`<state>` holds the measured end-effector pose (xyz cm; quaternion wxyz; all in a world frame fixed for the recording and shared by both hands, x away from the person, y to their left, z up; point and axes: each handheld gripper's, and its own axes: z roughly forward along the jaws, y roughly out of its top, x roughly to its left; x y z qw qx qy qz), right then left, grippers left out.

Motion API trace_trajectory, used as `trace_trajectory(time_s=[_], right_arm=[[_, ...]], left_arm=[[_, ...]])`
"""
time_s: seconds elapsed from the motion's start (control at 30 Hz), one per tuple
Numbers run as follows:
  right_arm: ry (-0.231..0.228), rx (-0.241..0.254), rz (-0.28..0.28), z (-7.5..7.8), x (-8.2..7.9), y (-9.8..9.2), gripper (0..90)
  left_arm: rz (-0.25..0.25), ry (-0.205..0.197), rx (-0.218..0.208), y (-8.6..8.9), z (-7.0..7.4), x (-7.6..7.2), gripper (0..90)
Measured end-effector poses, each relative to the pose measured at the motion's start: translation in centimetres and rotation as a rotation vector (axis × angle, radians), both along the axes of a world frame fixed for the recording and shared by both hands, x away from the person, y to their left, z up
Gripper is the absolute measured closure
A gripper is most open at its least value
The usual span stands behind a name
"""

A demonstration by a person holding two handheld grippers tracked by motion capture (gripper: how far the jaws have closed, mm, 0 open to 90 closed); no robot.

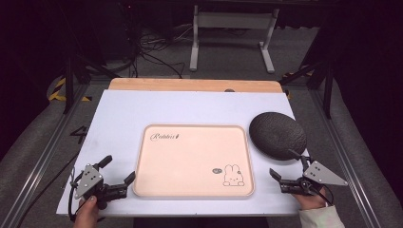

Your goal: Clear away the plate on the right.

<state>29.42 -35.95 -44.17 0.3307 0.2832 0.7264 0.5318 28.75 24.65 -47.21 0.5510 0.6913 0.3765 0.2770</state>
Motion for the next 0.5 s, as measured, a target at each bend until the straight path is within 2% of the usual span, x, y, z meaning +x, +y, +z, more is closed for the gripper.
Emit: trace_trajectory(time_s=[0.2, 0.3, 0.33, 0.43, 0.5], right_arm=[[-0.078, -0.107, -0.003, 0.9, -0.6, 0.5, 10.1], [-0.107, -0.158, -0.005, 1.1, -0.9, 0.7, 11.6], [-0.107, -0.158, -0.005, 1.1, -0.9, 0.7, 11.6], [-0.143, -0.226, -0.002, 1.4, -1.3, 0.9, 13.4], [-0.159, -0.254, -0.002, 1.5, -1.6, 1.1, 13.9]], left_arm=[[0.000, 0.001, 0.002, 0.0, 0.0, 0.0, 0.3], [-0.001, 0.001, 0.002, 0.0, 0.0, 0.0, 0.2], [-0.001, 0.001, 0.002, 0.0, 0.0, 0.0, 0.3], [-0.002, 0.000, 0.003, 0.0, 0.0, 0.0, 0.2], [-0.001, 0.000, 0.003, 0.0, 0.0, 0.0, 0.2]])
